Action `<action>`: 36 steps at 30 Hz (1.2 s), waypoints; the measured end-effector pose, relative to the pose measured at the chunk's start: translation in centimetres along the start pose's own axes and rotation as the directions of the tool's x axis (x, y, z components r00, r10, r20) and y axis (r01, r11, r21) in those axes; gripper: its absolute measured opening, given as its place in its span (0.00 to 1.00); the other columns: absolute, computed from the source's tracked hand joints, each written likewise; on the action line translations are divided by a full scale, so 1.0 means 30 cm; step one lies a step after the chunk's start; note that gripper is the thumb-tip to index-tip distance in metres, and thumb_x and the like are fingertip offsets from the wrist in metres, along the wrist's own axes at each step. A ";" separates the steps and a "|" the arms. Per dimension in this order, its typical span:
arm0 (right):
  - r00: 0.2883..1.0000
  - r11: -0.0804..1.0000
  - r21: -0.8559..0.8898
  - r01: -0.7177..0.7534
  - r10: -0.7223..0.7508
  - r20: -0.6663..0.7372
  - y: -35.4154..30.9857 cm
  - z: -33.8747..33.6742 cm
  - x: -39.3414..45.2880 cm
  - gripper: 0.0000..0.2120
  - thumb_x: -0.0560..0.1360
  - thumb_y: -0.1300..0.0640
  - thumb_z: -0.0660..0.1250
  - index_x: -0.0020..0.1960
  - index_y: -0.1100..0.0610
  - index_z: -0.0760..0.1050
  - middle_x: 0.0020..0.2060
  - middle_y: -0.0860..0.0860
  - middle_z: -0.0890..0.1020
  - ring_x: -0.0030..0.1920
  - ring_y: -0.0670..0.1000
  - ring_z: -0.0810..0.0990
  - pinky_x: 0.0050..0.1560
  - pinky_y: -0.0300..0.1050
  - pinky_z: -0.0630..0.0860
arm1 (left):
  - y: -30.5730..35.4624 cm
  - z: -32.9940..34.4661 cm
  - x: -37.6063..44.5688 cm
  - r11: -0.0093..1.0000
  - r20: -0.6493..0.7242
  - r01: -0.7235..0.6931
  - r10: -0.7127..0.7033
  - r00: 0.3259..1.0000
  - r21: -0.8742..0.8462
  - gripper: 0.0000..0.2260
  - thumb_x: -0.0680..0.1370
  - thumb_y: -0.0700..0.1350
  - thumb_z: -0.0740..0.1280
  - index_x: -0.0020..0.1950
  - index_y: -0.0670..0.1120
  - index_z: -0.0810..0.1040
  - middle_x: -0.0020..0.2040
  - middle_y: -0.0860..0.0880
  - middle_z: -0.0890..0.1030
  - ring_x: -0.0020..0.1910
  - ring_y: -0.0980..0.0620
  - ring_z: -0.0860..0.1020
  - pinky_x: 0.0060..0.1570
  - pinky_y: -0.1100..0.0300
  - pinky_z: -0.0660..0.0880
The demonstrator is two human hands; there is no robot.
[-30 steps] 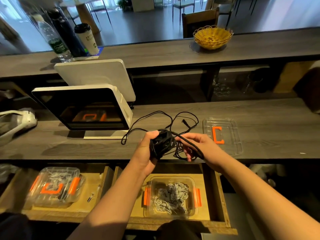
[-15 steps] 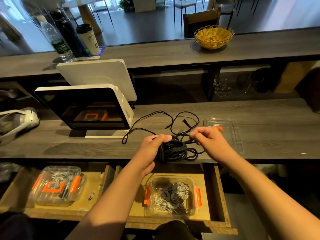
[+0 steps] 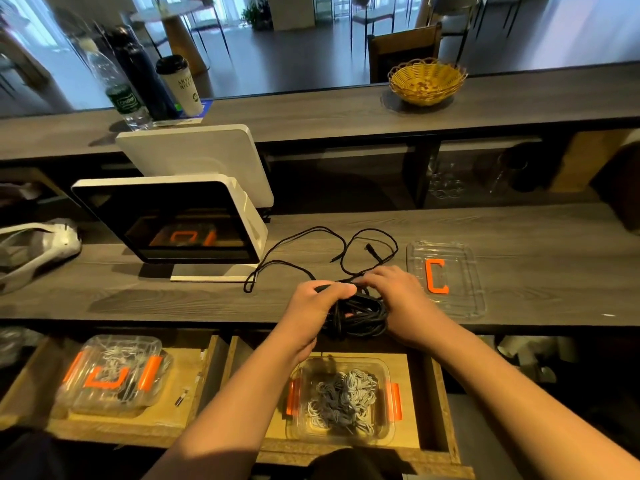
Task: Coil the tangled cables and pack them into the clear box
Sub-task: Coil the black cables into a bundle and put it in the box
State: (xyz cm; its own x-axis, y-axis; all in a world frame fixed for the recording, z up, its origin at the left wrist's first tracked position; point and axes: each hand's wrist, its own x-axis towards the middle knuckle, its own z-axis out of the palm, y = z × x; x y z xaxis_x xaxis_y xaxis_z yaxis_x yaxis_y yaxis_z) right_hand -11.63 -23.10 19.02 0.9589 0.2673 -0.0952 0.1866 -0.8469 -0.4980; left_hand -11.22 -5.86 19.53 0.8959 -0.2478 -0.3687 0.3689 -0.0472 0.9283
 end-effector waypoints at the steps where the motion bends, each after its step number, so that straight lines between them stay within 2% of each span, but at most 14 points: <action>1: 1.000 0.999 -0.038 -0.009 0.009 -0.001 0.001 0.006 0.001 0.23 0.77 0.52 0.69 0.71 0.48 0.70 0.68 0.46 0.72 0.72 0.49 0.64 0.77 0.52 0.55 | -0.004 0.000 0.001 0.999 -0.005 0.016 -0.016 1.000 -0.036 0.07 0.76 0.47 0.71 0.41 0.46 0.86 0.43 0.44 0.85 0.48 0.45 0.83 0.50 0.51 0.80; 3: 1.000 0.996 -0.084 -0.020 0.019 -0.010 0.004 0.018 0.006 0.23 0.77 0.52 0.68 0.71 0.48 0.70 0.70 0.46 0.71 0.75 0.48 0.59 0.79 0.51 0.46 | -0.003 0.004 0.006 0.994 -0.028 0.033 -0.036 0.999 -0.103 0.07 0.70 0.52 0.72 0.40 0.50 0.87 0.45 0.44 0.86 0.52 0.42 0.83 0.56 0.45 0.77; 6: 0.998 0.994 -0.102 0.045 -0.049 -0.045 0.011 0.024 0.013 0.22 0.77 0.57 0.68 0.70 0.50 0.71 0.71 0.46 0.71 0.78 0.48 0.54 0.78 0.50 0.36 | 0.008 0.013 0.023 0.986 -0.072 0.016 -0.028 0.997 -0.168 0.08 0.67 0.53 0.71 0.39 0.51 0.87 0.44 0.45 0.85 0.51 0.43 0.83 0.53 0.45 0.78; 9: 0.993 0.993 0.112 0.040 -0.027 -0.117 0.011 0.023 0.016 0.20 0.75 0.64 0.68 0.66 0.51 0.75 0.68 0.49 0.75 0.75 0.48 0.62 0.79 0.48 0.51 | 0.023 0.017 0.040 0.970 -0.125 -0.033 0.003 0.992 -0.239 0.11 0.69 0.52 0.72 0.45 0.46 0.84 0.47 0.43 0.84 0.50 0.43 0.82 0.44 0.52 0.78; 12: 0.992 0.983 0.184 -0.009 0.032 -0.124 0.002 0.019 0.013 0.14 0.77 0.64 0.66 0.58 0.49 0.78 0.60 0.48 0.77 0.66 0.51 0.71 0.69 0.50 0.69 | 0.031 0.022 0.056 0.949 -0.186 -0.065 0.007 0.983 -0.307 0.10 0.76 0.50 0.70 0.51 0.44 0.82 0.48 0.43 0.83 0.50 0.45 0.81 0.40 0.58 0.78; 14: 0.996 0.977 0.213 -0.010 0.028 -0.082 0.004 0.027 0.005 0.10 0.79 0.61 0.63 0.52 0.47 0.78 0.56 0.44 0.76 0.64 0.50 0.70 0.68 0.51 0.69 | 0.028 0.030 0.062 0.934 -0.226 -0.081 0.001 0.974 -0.348 0.10 0.77 0.50 0.68 0.52 0.44 0.81 0.48 0.44 0.83 0.49 0.47 0.80 0.38 0.60 0.77; 19: 1.000 0.911 0.412 0.026 -0.016 -0.027 -0.017 0.038 -0.014 0.12 0.76 0.54 0.54 0.46 0.48 0.76 0.44 0.46 0.79 0.50 0.46 0.75 0.57 0.50 0.73 | 0.049 0.069 0.081 0.829 -0.227 -0.088 -0.049 0.973 -0.553 0.28 0.69 0.58 0.70 0.62 0.41 0.78 0.56 0.40 0.84 0.51 0.46 0.83 0.53 0.53 0.78; 22: 0.997 0.889 0.455 0.051 -0.069 0.023 -0.042 0.041 -0.019 0.11 0.79 0.59 0.57 0.43 0.52 0.75 0.39 0.53 0.79 0.40 0.45 0.74 0.45 0.47 0.71 | 0.065 0.083 0.110 0.796 -0.301 -0.121 -0.080 0.950 -0.593 0.25 0.70 0.58 0.71 0.60 0.43 0.78 0.49 0.43 0.86 0.44 0.48 0.85 0.46 0.55 0.80; 24: 0.996 0.881 0.470 0.053 -0.083 0.042 -0.046 0.052 -0.035 0.13 0.81 0.61 0.59 0.39 0.53 0.73 0.35 0.51 0.77 0.36 0.44 0.72 0.40 0.45 0.68 | 0.066 0.091 0.121 0.783 -0.344 -0.143 -0.095 0.934 -0.605 0.21 0.75 0.57 0.70 0.60 0.42 0.78 0.50 0.43 0.86 0.42 0.48 0.85 0.43 0.56 0.80; 26: 0.995 0.887 0.462 0.030 -0.071 0.071 -0.039 0.061 -0.054 0.14 0.82 0.56 0.60 0.38 0.56 0.72 0.32 0.49 0.75 0.32 0.43 0.71 0.36 0.45 0.67 | 0.062 0.091 0.131 0.794 -0.401 -0.172 -0.096 0.911 -0.583 0.18 0.78 0.54 0.69 0.60 0.43 0.77 0.53 0.42 0.84 0.43 0.49 0.86 0.45 0.56 0.80; 28: 0.995 0.897 0.442 0.016 -0.060 0.084 -0.032 0.059 -0.064 0.14 0.80 0.53 0.63 0.38 0.58 0.72 0.30 0.52 0.75 0.31 0.46 0.72 0.35 0.45 0.68 | 0.062 0.089 0.143 0.839 -0.466 -0.181 -0.096 0.879 -0.514 0.17 0.77 0.56 0.71 0.58 0.46 0.77 0.55 0.45 0.83 0.49 0.50 0.84 0.53 0.54 0.79; 31: 0.994 0.918 0.396 0.032 -0.071 0.084 -0.021 0.037 -0.061 0.13 0.76 0.53 0.66 0.37 0.60 0.71 0.30 0.53 0.75 0.31 0.45 0.70 0.34 0.44 0.68 | 0.057 0.085 0.161 0.902 -0.586 -0.209 -0.058 0.808 -0.378 0.26 0.74 0.59 0.73 0.67 0.47 0.76 0.60 0.50 0.81 0.63 0.51 0.77 0.65 0.53 0.72; 33: 0.991 0.938 0.345 0.040 -0.080 0.103 -0.012 0.028 -0.064 0.11 0.74 0.54 0.67 0.37 0.60 0.73 0.33 0.49 0.74 0.34 0.42 0.70 0.37 0.41 0.68 | 0.043 0.084 0.159 0.935 -0.654 -0.221 -0.015 0.756 -0.277 0.24 0.76 0.55 0.72 0.67 0.44 0.76 0.55 0.52 0.80 0.60 0.54 0.77 0.61 0.57 0.72; 36: 0.989 0.959 0.278 0.054 -0.091 0.119 0.018 0.024 -0.072 0.09 0.73 0.53 0.69 0.39 0.56 0.74 0.47 0.47 0.74 0.51 0.40 0.70 0.52 0.37 0.72 | 0.021 0.085 0.135 0.975 -0.700 -0.203 0.088 0.709 -0.084 0.21 0.76 0.58 0.71 0.58 0.42 0.80 0.50 0.48 0.82 0.54 0.50 0.79 0.52 0.59 0.77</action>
State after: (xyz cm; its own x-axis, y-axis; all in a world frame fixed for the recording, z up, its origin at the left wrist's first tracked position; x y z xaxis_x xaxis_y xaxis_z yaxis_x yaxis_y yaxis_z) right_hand -13.76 -23.79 18.34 0.9056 0.3960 -0.1519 0.1717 -0.6698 -0.7224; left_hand -8.00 -9.36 18.73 0.8406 0.4974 -0.2144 0.1984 0.0855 0.9764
